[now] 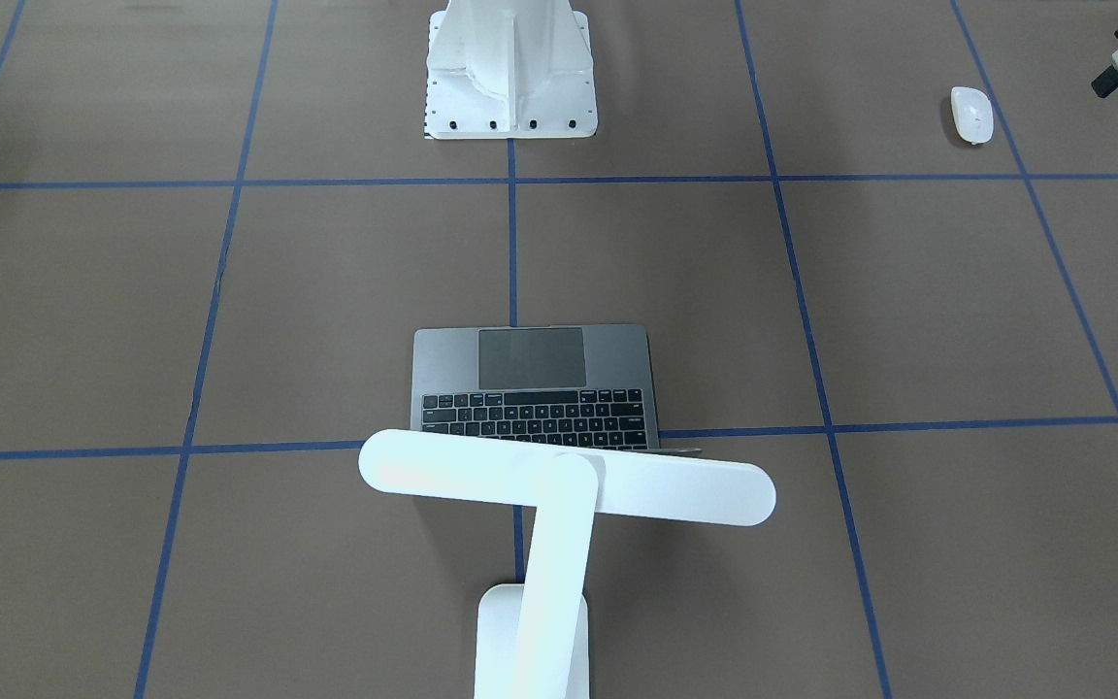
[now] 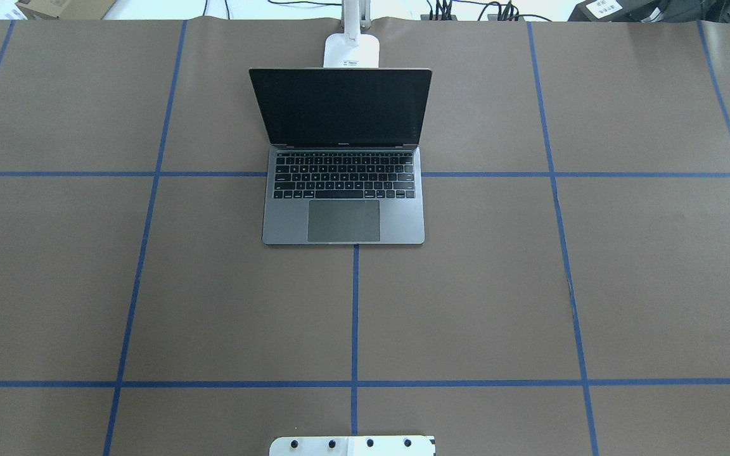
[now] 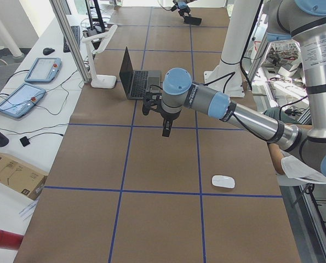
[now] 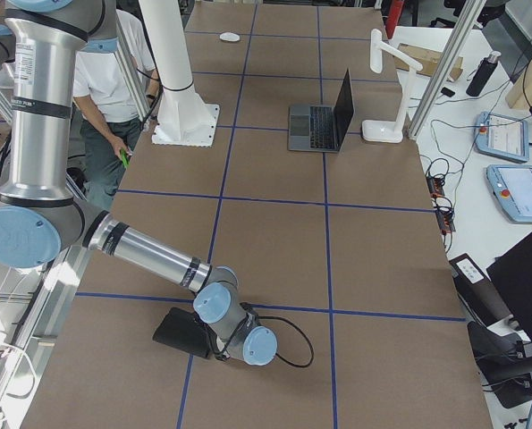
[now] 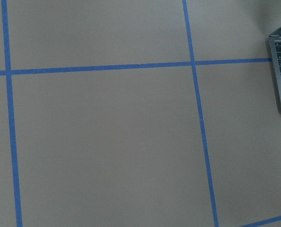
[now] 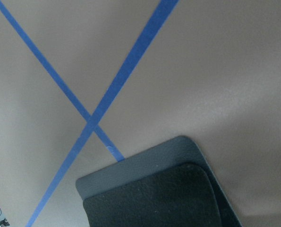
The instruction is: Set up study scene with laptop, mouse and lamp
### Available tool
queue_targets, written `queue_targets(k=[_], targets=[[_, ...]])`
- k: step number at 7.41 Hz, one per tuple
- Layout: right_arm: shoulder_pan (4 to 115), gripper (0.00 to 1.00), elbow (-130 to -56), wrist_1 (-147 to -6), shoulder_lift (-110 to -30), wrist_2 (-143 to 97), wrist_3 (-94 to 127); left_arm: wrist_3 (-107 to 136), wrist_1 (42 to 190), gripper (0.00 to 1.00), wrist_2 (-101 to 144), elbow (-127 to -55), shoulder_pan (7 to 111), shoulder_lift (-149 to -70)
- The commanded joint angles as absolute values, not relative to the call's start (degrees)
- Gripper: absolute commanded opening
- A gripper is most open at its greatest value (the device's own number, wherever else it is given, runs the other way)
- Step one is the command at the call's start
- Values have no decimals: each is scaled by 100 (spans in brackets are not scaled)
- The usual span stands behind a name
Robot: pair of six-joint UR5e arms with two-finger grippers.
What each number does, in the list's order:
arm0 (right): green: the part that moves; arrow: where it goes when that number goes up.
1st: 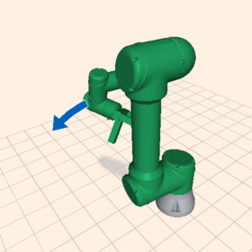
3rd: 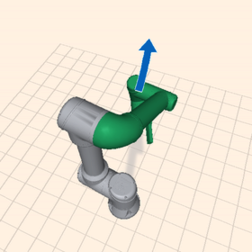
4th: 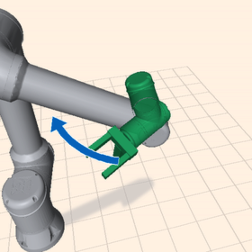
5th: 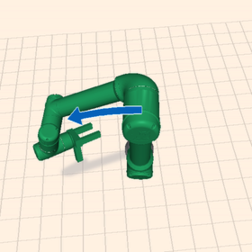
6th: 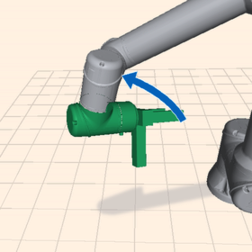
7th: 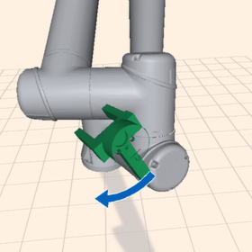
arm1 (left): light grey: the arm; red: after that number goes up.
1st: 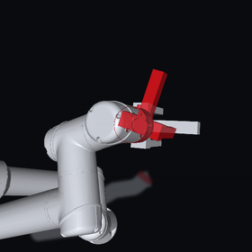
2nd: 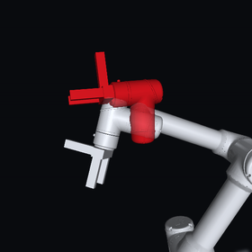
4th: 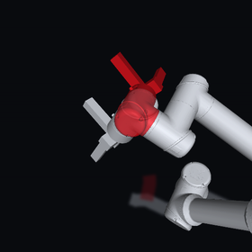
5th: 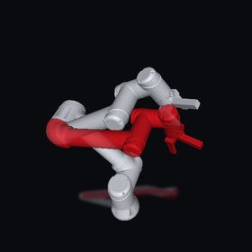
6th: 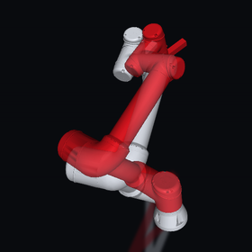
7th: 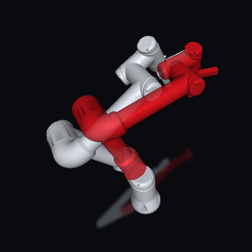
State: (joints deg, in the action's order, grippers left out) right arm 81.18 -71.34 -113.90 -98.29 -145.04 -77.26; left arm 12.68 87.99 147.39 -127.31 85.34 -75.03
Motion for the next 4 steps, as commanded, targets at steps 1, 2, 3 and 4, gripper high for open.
queue_targets(k=[1, 2, 3, 4], targets=[[8112, 93, -7145, -11408, -9905, -14704, -7752, 1274, 8798, 100, 14739, -12753, 8534, -7497], [8104, 88, -7137, -11417, -9905, -14765, -7752, 1274, 8798, 100, 14731, -12736, 8534, -7497], [8104, 73, -7154, -11513, -9905, -14766, -7752, 1274, 8798, 100, 14730, -12753, 8534, -7497], [8095, 63, -7180, -11540, -9888, -14879, -7752, 1274, 8798, 100, 14730, -12762, 8534, -7497]])
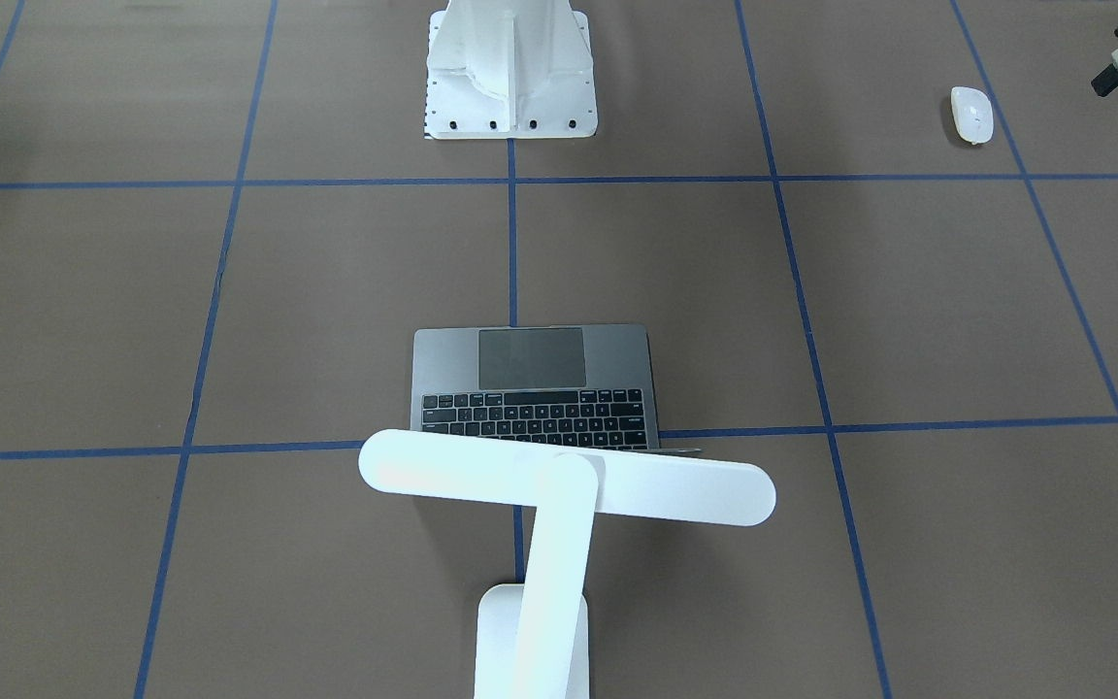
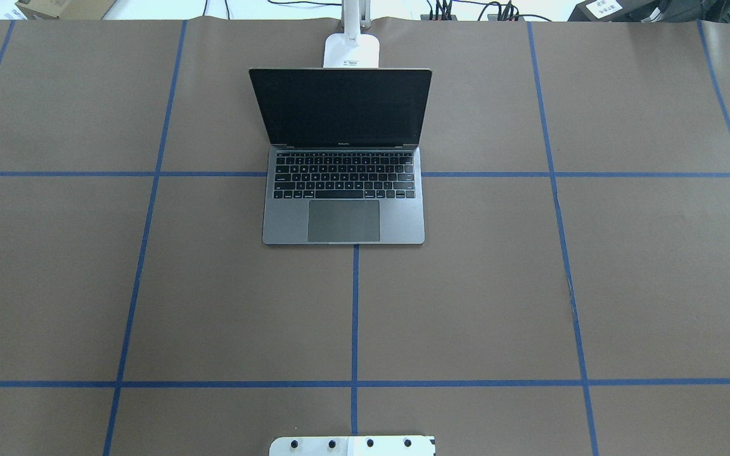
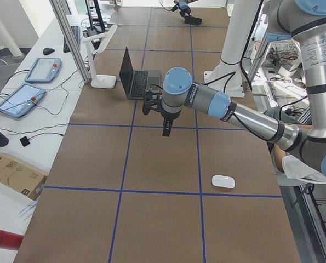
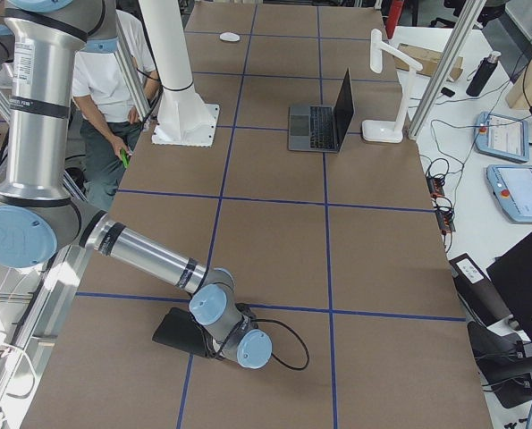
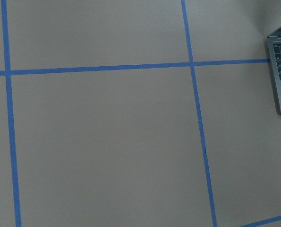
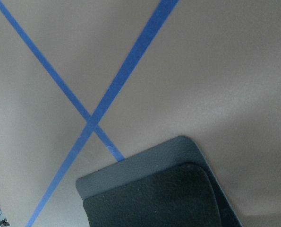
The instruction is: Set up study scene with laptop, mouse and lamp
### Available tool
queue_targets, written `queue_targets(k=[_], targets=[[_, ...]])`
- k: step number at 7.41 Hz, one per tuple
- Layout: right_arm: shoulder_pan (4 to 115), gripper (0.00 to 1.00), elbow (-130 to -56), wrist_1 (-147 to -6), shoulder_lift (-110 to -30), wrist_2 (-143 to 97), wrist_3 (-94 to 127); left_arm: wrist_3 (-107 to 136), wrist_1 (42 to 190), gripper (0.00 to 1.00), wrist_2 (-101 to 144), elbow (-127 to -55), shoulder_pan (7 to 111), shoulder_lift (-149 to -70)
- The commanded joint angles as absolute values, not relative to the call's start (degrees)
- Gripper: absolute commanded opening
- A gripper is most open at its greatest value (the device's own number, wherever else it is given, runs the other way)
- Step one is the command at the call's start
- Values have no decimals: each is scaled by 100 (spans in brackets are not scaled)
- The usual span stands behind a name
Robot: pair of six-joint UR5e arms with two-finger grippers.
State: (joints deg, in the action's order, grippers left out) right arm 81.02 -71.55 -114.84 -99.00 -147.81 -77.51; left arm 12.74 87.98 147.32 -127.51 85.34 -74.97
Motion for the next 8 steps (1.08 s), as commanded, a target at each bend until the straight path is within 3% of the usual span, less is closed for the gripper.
queue_targets(k=[1, 4, 5, 6, 8], targets=[[8086, 60, -7181, -11540, -9870, -14880, -7752, 1274, 8798, 100, 14730, -12762, 8543, -7497], [8086, 24, -7172, -11540, -9861, -14880, -7752, 1274, 8798, 100, 14722, -12832, 8543, -7374], [8086, 7, -7181, -11540, -9853, -14880, -7752, 1274, 8798, 100, 14722, -12832, 8543, -7374], [8086, 0, -7207, -11540, -9853, -14889, -7752, 1274, 8798, 100, 14722, -12832, 8543, -7374], [8086, 0, -7259, -11540, -9853, -14889, -7770, 1274, 8798, 100, 14722, -12850, 8543, -7374]])
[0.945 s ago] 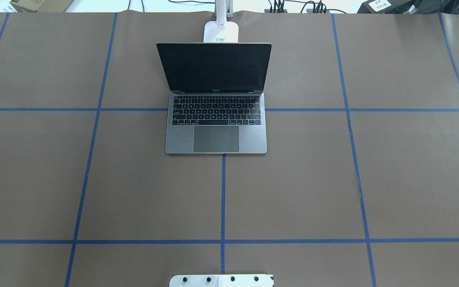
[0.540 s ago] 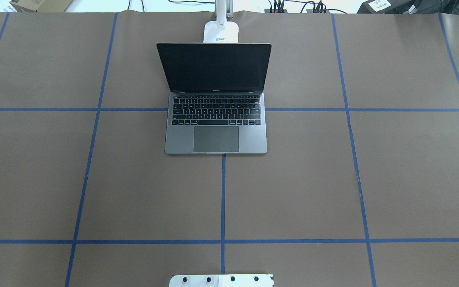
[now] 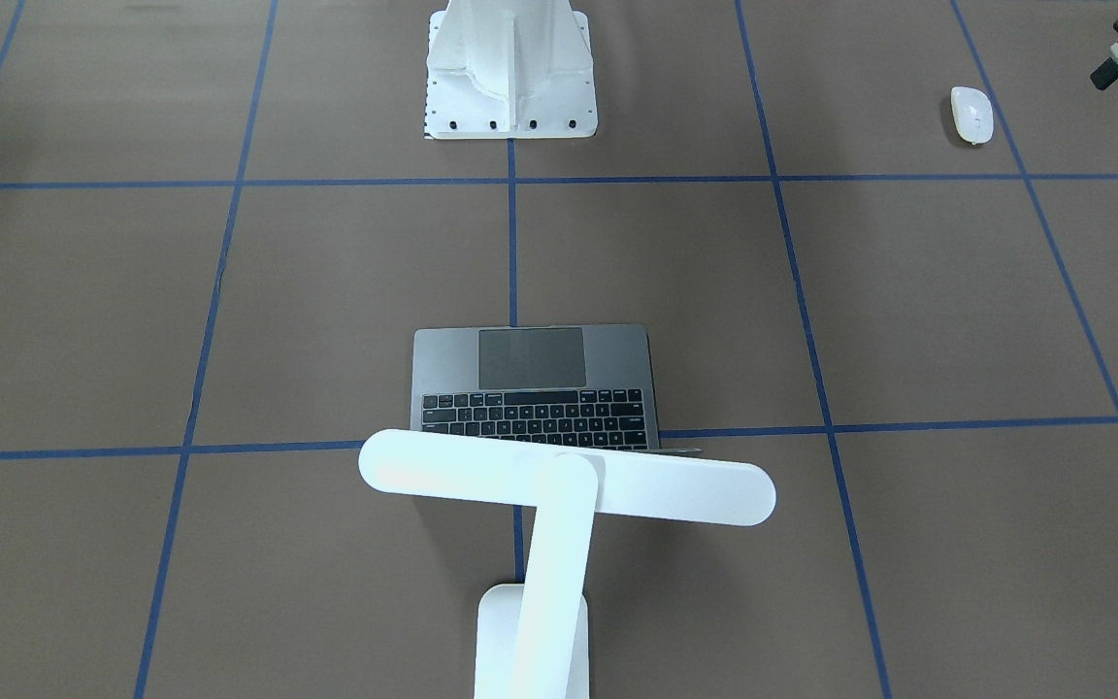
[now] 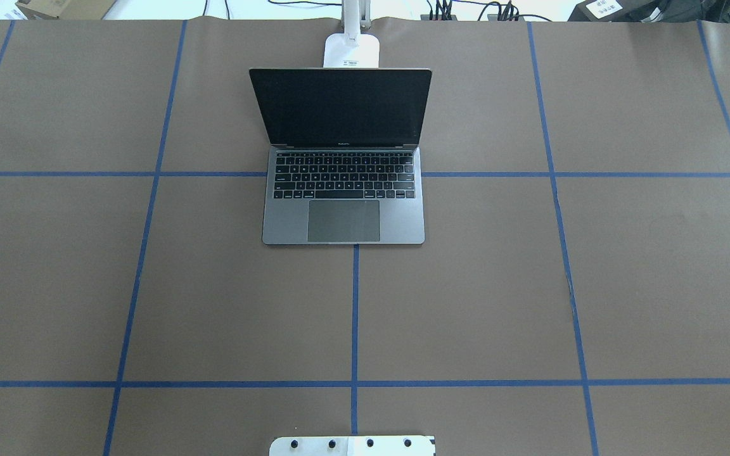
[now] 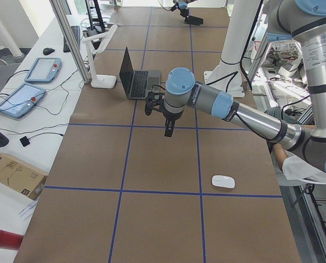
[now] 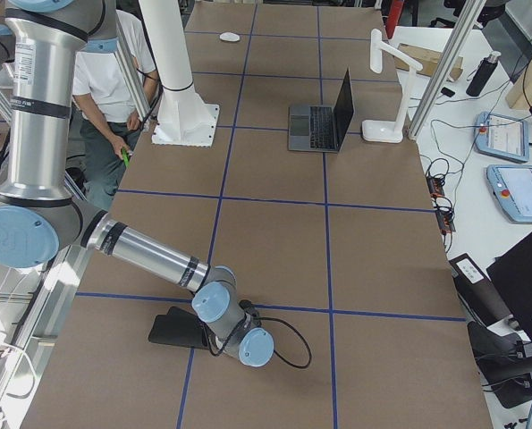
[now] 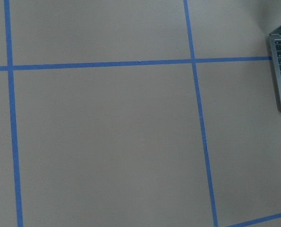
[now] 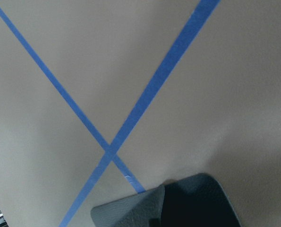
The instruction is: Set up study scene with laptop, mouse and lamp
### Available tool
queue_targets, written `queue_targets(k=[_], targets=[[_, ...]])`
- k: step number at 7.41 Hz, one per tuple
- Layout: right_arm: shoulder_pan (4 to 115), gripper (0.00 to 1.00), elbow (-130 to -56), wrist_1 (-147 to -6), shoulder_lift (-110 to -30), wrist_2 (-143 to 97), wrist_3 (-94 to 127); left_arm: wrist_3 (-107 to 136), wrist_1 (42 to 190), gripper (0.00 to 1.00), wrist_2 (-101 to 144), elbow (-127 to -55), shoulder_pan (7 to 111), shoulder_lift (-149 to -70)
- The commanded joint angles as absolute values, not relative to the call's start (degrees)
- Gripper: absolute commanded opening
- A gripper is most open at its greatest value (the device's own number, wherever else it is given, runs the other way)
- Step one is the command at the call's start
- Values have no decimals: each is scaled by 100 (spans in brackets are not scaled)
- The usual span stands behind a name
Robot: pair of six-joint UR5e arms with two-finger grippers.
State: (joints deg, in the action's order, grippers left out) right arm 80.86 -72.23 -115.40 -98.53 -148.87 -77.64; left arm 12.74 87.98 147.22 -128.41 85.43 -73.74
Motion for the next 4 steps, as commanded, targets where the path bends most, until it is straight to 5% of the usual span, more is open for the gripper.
queue_targets(k=[1, 4], targets=[[8103, 0, -7625, -11888, -9853, -14958, -7770, 1274, 8798, 100, 14730, -12884, 8543, -7374], [8095, 0, -8814, -13567, -9661, -15238, -7743, 1283, 8798, 100, 14739, -12859, 8543, -7365]])
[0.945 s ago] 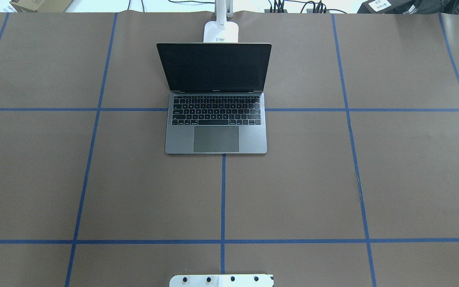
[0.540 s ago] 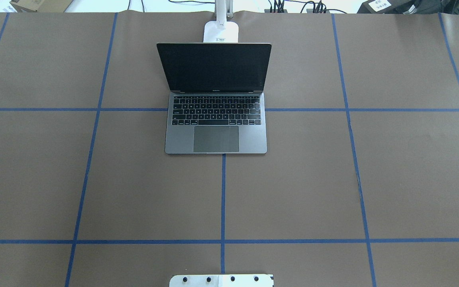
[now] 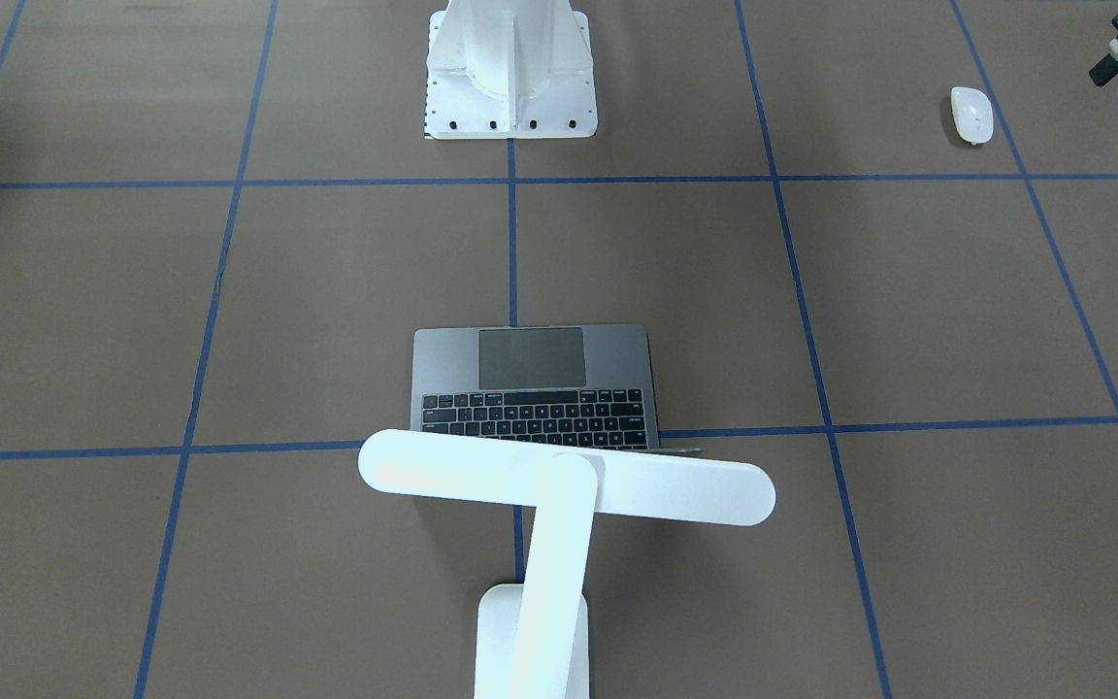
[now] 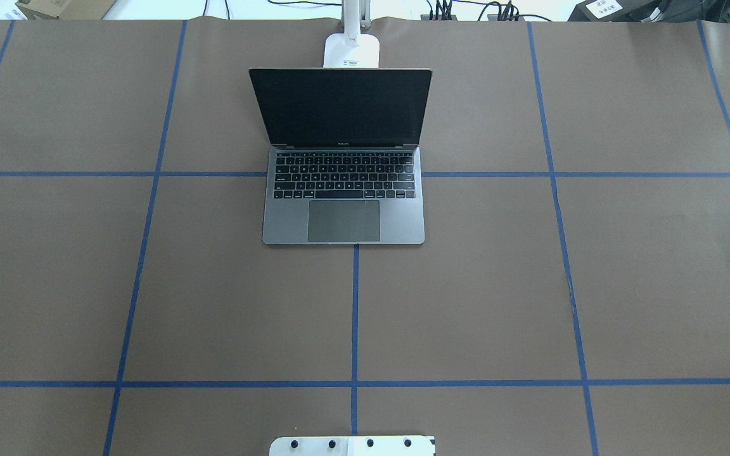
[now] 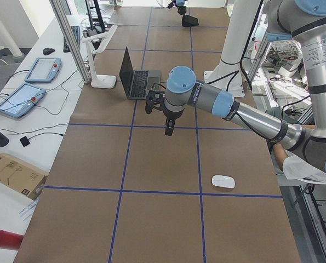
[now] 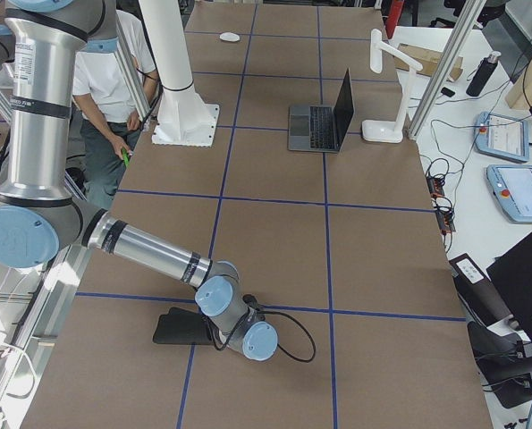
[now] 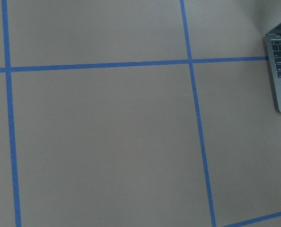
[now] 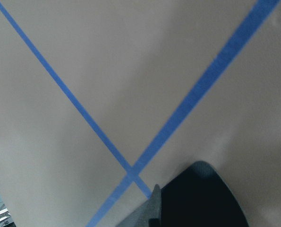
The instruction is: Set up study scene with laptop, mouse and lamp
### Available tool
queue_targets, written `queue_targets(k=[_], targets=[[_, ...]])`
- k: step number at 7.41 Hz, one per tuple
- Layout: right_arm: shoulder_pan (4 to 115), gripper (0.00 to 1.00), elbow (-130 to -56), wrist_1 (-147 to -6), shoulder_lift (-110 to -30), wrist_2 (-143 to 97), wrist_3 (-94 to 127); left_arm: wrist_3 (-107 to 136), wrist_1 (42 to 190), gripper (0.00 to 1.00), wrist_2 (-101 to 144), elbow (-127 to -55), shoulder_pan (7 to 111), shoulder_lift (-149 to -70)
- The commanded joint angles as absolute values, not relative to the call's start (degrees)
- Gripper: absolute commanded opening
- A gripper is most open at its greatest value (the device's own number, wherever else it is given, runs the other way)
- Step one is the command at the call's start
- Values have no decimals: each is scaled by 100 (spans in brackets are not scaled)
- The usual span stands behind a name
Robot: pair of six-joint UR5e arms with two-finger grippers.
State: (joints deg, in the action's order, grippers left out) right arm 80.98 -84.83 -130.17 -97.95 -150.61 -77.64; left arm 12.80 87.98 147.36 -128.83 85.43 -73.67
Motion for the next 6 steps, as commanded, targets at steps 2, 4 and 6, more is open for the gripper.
queue_targets(k=[2, 4, 6], targets=[[8095, 0, -8789, -14558, -8925, -15406, -7699, 1301, 8789, 100, 14739, -12771, 8543, -7365], [8095, 0, -8894, -15893, -8335, -15828, -7655, 1301, 8789, 100, 14748, -12736, 8534, -7260], [8069, 0, -8991, -16146, -7965, -16256, -7141, 1301, 8807, 100, 14748, -12648, 8534, -7251]])
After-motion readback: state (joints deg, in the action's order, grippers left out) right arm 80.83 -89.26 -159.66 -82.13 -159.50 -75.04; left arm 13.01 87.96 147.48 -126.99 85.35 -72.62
